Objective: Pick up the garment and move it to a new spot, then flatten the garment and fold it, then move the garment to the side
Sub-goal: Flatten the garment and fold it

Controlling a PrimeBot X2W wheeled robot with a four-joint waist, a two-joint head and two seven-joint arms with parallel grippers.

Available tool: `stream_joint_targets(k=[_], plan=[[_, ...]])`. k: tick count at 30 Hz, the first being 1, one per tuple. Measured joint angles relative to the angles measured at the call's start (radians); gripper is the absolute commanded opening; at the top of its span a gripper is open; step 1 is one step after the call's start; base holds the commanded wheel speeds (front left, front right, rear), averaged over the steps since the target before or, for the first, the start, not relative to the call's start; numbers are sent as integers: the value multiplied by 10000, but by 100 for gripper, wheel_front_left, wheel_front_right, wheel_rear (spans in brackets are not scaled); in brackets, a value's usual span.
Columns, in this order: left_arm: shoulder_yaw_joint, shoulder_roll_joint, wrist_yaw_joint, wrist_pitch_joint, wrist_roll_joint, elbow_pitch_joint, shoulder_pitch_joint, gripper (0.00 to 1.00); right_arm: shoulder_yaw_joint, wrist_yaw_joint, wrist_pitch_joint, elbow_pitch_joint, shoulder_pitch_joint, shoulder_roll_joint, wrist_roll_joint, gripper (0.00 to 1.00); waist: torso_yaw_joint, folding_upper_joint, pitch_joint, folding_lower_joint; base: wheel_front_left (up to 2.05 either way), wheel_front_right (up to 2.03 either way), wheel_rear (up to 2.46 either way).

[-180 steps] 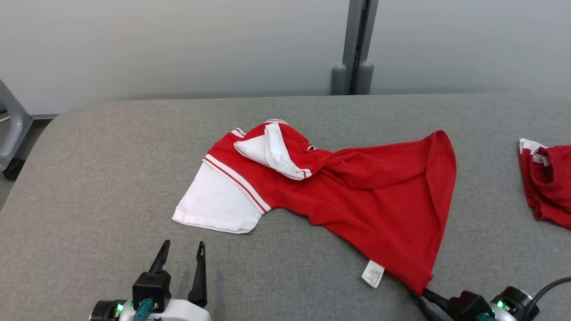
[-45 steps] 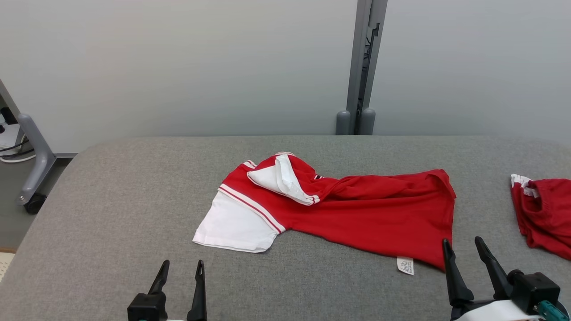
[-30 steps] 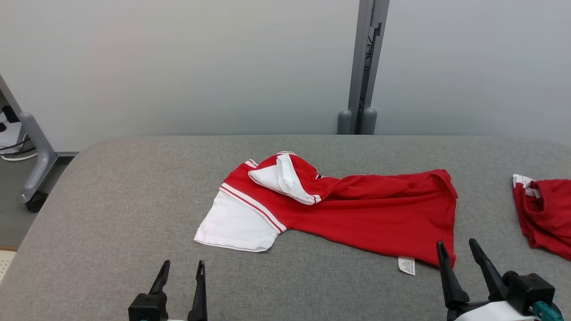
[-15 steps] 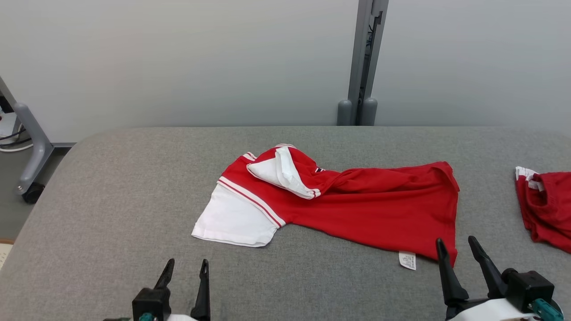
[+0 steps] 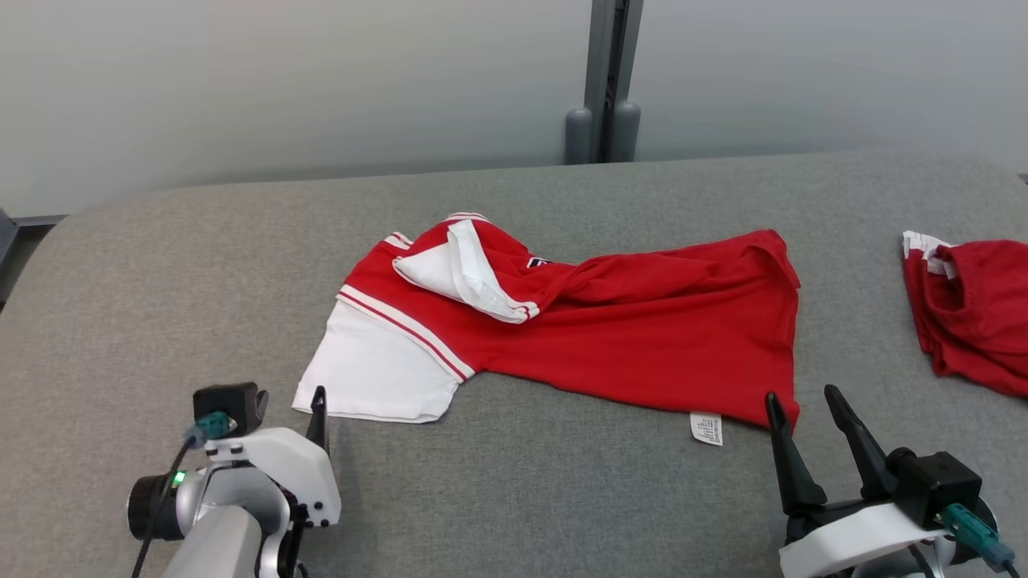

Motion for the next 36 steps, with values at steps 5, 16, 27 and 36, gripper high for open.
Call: stream_joint_targets(k=[5, 16, 27, 36], plan=[[351, 109, 100, 732, -384, 1131, -921, 100, 59, 0, 0, -33, -262, 0, -23, 100, -404, 0, 516, 0, 0, 0, 0], [433, 393, 309, 1302, -485, 2778, -1941, 100, 153, 0, 0, -54, -529, 0, 46, 100, -1093, 0, 1127, 0, 0, 0, 0], [387, 217, 56, 796, -725, 3392, -2080, 0, 94, 2, 0, 75, -482, 2, 40, 100, -1124, 0, 916, 1, 0, 0, 0], [454, 127, -410, -1177, -882, 2508, -1238, 0, -462, 0, -2, 1154, -198, -2, -63, 100, -743, 0, 417, 0, 0, 0, 0]])
